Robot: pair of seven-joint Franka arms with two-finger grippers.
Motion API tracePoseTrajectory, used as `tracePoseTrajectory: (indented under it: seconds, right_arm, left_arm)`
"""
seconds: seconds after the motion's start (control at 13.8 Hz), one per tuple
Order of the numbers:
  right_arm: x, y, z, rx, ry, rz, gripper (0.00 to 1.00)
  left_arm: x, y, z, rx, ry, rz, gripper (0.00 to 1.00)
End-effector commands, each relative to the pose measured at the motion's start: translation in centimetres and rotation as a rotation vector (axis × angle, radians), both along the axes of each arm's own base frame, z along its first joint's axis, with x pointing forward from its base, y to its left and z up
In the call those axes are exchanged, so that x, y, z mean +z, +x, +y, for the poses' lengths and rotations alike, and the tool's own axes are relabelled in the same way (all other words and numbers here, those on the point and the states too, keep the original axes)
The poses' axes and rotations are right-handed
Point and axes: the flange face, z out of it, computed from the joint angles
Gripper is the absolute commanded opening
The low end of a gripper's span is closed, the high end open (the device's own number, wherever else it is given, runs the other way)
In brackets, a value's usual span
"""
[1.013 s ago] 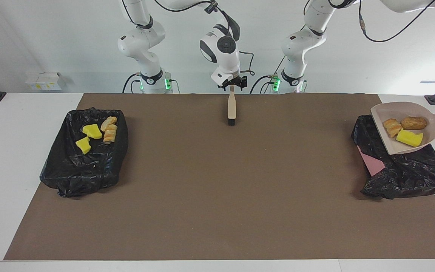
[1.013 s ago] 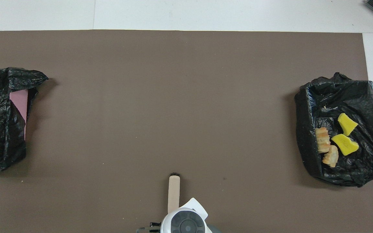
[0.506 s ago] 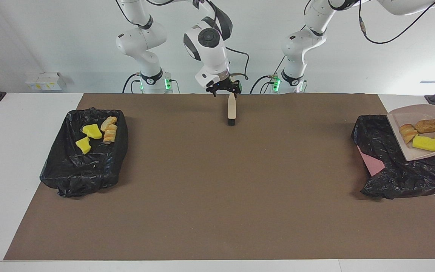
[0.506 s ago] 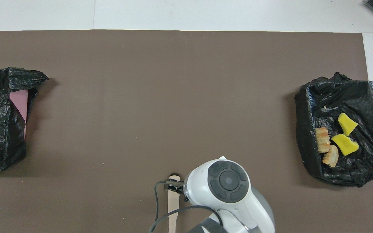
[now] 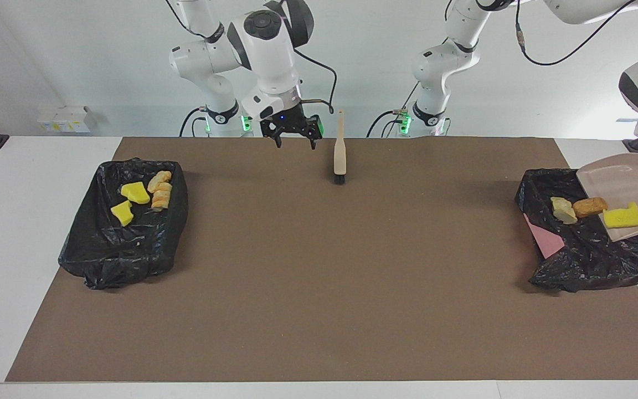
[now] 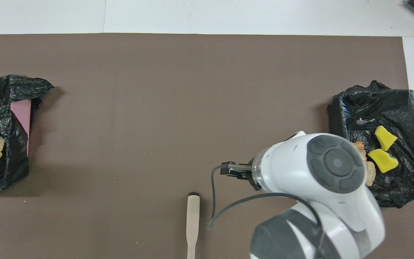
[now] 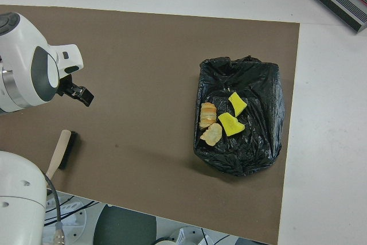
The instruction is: Sweep and dump trash in bin
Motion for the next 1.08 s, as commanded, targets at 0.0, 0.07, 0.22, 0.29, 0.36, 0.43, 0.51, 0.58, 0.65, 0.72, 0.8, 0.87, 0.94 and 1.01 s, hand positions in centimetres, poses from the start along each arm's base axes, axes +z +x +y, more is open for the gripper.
tracePoseTrajectory:
  seconds: [0.0,0.07,0.22,0.29,0.36,0.43,0.51,0.58,0.65,0.72,0.8,0.87,0.94,1.01]
  right_arm:
    - [3.1,1.6,-3.7,-0.011,-0.039,-0.011,1.0]
    - [4.5,2.3,-5.4,-0.02,-0.059,-0.033,1.0]
    - [6.3,3.4,-8.2,0.004,-0.101,-0.057,1.0]
    - [6.9,3.7,-9.3,0.009,-0.13,-0.075,1.0]
    - [7.3,4.0,-10.2,0.003,-0.158,-0.078,1.0]
    - [8.1,4.4,-11.1,-0.012,-0.169,-0.08,1.0]
    - [8.7,4.6,-12.1,-0.03,-0.171,-0.069,1.0]
    - [9.4,4.8,-13.2,-0.034,-0.172,-0.073,1.0]
    - [9.7,4.9,-14.0,-0.025,-0.17,-0.071,1.0]
    - [9.8,4.9,-15.0,-0.023,-0.169,-0.066,1.0]
    - [9.7,4.9,-16.4,-0.031,-0.169,-0.041,1.0]
    - [9.6,4.8,-17.9,-0.031,-0.171,-0.018,1.0]
    - [11.2,5.1,-18.7,-0.015,-0.16,-0.049,1.0]
    - [12.3,5.2,-18.9,0.019,-0.16,-0.071,1.0]
  left_arm:
    - [1.5,-2.1,-1.6,0.004,0.119,-0.038,0.0]
    - [2.2,-2.5,-1.6,0.006,0.146,-0.048,0.0]
    - [3.6,-2.9,-2.1,0.008,0.162,-0.059,0.0]
    - [3.8,-2.8,-3.1,0.018,0.172,-0.045,0.0]
    - [4.0,-2.6,-4.6,0.028,0.205,-0.019,0.0]
    - [4.2,-2.4,-6.0,0.051,0.233,-0.018,0.0]
    - [4.2,-2.4,-7.2,0.078,0.244,-0.024,0.0]
    - [4.2,-2.2,-9.1,0.09,0.251,-0.018,0.0]
    - [4.1,-2.0,-11.0,0.103,0.253,-0.017,0.0]
    - [4.0,-2.0,-12.6,0.126,0.258,-0.025,0.0]
    - [3.7,-2.1,-14.8,0.159,0.233,-0.037,0.0]
    - [3.3,-2.5,-17.0,0.208,0.182,-0.047,0.0]
    - [2.9,-2.8,-18.5,0.246,0.158,-0.055,0.0]
    - [2.7,-3.1,-20.3,0.272,0.143,-0.069,0.0]
